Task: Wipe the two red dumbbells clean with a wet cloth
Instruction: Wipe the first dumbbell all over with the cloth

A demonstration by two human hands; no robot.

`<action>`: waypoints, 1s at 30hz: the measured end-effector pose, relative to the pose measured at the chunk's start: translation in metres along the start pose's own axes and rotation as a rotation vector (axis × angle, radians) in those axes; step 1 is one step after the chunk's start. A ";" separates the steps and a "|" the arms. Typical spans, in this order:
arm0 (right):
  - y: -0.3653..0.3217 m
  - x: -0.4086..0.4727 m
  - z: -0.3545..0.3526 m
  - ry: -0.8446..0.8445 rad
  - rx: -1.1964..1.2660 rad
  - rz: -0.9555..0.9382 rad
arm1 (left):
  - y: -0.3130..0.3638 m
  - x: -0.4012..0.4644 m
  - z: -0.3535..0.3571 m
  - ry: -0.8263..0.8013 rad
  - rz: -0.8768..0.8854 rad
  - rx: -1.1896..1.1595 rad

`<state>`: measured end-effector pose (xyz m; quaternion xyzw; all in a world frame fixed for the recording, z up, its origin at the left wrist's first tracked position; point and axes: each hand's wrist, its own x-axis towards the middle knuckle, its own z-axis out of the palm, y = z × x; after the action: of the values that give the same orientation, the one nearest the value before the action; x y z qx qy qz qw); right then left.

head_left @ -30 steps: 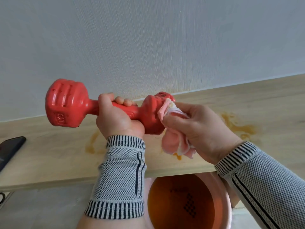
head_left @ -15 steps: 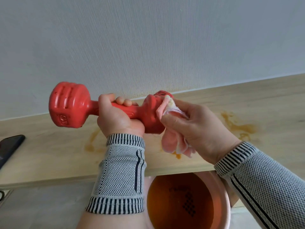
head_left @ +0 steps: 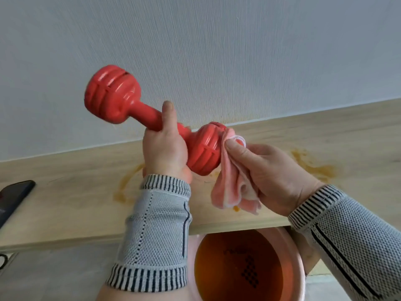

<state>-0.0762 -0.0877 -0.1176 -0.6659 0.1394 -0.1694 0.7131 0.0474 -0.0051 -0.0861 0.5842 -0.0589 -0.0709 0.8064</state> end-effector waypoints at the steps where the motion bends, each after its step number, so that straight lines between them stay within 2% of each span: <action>1: 0.001 -0.001 0.002 0.019 -0.059 -0.023 | 0.000 0.003 -0.001 -0.028 -0.072 -0.064; 4: 0.001 0.001 0.004 0.101 -0.145 -0.072 | 0.000 0.010 -0.004 -0.107 -0.304 -0.383; 6: 0.000 0.003 0.006 0.150 -0.162 -0.072 | -0.006 0.012 -0.006 -0.123 -0.327 -0.448; 12: 0.000 0.005 0.009 0.212 -0.055 0.030 | -0.015 0.014 -0.006 -0.140 -0.226 -0.479; 17: 0.001 0.005 0.008 0.175 -0.157 -0.065 | -0.011 0.002 0.003 -0.054 -0.070 -0.500; 22: 0.006 0.004 0.005 0.172 -0.190 -0.063 | -0.010 -0.006 0.006 0.029 0.011 -0.431; 27: 0.009 0.007 0.007 0.311 -0.335 -0.108 | -0.010 -0.012 0.011 0.049 0.022 -0.415; 30: 0.000 0.010 0.003 0.418 -0.289 -0.066 | -0.010 -0.016 0.012 0.034 0.011 -0.434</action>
<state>-0.0655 -0.0891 -0.1168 -0.7155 0.2845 -0.3048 0.5605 0.0286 -0.0168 -0.0924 0.3975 -0.0320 -0.0676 0.9146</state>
